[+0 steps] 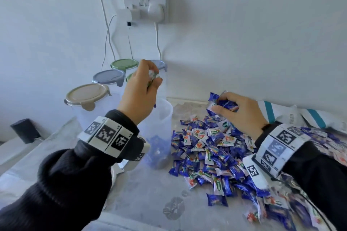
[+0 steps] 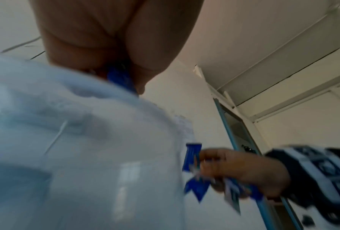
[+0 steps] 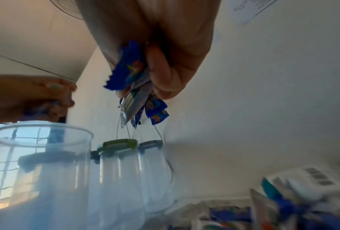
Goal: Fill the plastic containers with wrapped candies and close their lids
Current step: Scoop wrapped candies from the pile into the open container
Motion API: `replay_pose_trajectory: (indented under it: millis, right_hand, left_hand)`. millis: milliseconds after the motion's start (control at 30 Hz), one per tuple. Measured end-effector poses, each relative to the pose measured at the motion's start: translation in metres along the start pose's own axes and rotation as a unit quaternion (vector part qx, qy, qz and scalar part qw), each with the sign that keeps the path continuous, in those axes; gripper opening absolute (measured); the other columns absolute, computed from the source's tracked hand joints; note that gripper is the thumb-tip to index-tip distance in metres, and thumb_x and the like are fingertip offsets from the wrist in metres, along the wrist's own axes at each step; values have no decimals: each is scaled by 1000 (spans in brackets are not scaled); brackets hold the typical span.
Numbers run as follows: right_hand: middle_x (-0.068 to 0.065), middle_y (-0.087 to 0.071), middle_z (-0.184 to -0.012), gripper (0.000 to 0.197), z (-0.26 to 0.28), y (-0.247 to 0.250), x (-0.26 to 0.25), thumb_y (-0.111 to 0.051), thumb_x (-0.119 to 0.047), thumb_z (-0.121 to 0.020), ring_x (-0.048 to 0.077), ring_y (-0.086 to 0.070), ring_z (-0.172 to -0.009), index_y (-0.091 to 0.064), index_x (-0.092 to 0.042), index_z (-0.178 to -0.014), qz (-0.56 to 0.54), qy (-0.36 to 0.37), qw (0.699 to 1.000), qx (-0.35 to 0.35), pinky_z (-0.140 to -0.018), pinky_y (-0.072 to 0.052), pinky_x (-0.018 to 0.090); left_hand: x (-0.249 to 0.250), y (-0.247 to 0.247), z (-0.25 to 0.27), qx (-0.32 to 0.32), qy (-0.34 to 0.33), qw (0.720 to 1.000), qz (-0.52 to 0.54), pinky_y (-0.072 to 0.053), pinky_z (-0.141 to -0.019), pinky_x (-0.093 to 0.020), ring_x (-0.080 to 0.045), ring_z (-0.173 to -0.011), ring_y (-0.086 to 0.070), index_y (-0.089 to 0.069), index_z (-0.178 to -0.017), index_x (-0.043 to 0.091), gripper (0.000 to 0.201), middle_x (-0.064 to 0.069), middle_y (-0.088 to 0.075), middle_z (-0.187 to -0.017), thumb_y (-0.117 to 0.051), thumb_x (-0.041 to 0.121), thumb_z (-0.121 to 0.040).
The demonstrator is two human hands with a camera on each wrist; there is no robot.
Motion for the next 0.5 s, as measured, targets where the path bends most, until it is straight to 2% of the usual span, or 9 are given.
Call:
replay_pose_trajectory:
  millis: [100, 200, 267, 300, 333, 367, 400, 433, 500]
  right_hand:
    - [-23, -59, -76, 13, -13, -9, -19, -73, -27, -79, -20, -54, -68, -62, -25, -84, -32, 22, 999, -3, -61, -37, 0]
    - [-22, -60, -76, 12, -25, -19, -37, -73, -27, -80, -17, -55, -66, -62, -26, -85, -53, 45, 997, -11, -62, -38, 1]
    - [-21, -62, -75, 12, -34, -28, -49, -74, -28, -79, -13, -57, -66, -63, -26, -84, -69, 61, 996, -14, -63, -41, 4]
    - [-20, -63, -75, 12, -39, -32, -55, -74, -29, -79, -9, -59, -66, -63, -26, -83, -80, 67, 994, -20, -64, -42, 5]
    - [-18, -64, -74, 12, -43, -37, -61, -74, -30, -78, -5, -62, -68, -64, -26, -83, -91, 71, 993, -30, -65, -44, 7]
    - [-17, -65, -74, 12, -47, -42, -67, -74, -31, -78, -2, -63, -69, -64, -27, -83, -98, 77, 991, -44, -67, -46, 9]
    - [-16, -65, -73, 12, -51, -46, -73, -75, -31, -78, -1, -63, -69, -64, -28, -82, -100, 83, 990, -62, -67, -45, 10]
    - [-17, -65, -73, 12, -55, -50, -78, -75, -31, -78, -4, -61, -68, -64, -29, -82, -99, 89, 988, -82, -66, -43, 8]
    - [-17, -63, -73, 13, -61, -57, -87, -75, -31, -78, -9, -57, -64, -64, -28, -84, -84, 95, 983, -130, -64, -40, 6]
  left_hand:
    - [-22, -2, 8, -34, 25, 998, -38, -36, -53, -4, -3, -61, -47, -44, -99, 12, 8, 1, -51, -78, -50, 14, -94]
    - [-33, -4, 22, -56, 11, 996, -64, -34, -61, -4, -2, -68, -49, -48, -96, 16, 11, 0, -57, -86, -56, 21, -91]
    - [-35, -3, 31, -66, 15, 995, -76, -36, -70, -4, -7, -75, -50, -53, -100, 17, 20, 6, -55, -91, -60, 31, -88]
    - [-38, -3, 34, -76, 20, 994, -82, -37, -79, -6, -10, -83, -50, -55, -106, 18, 32, 8, -54, -98, -61, 41, -85]
    - [-39, -3, 37, -86, 19, 991, -102, -37, -95, -15, -13, -97, -49, -54, -115, 21, 50, 7, -53, -112, -59, 56, -80]
    - [-42, -4, 40, -95, 22, 986, -134, -28, -110, -29, -17, -116, -44, -49, -125, 24, 70, 2, -46, -131, -51, 70, -72]
    - [-44, -4, 43, -97, 31, 981, -164, -14, -117, -39, -21, -134, -30, -40, -134, 27, 89, -2, -32, -146, -42, 81, -63]
    - [-46, -3, 46, -95, 48, 979, -173, -4, -117, -44, -20, -143, -12, -30, -141, 29, 104, -4, -18, -154, -36, 88, -55]
    - [-49, -2, 52, -83, 76, 987, -116, -7, -118, -46, -14, -145, 2, -15, -146, 28, 118, -3, -7, -157, -40, 90, -49]
Point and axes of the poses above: each hand's wrist, its own z-axis away from the middle knuckle, its own y-axis out of the back of the hand, x = y × z, the point moved 2 cm from there along -z, towards the middle knuckle
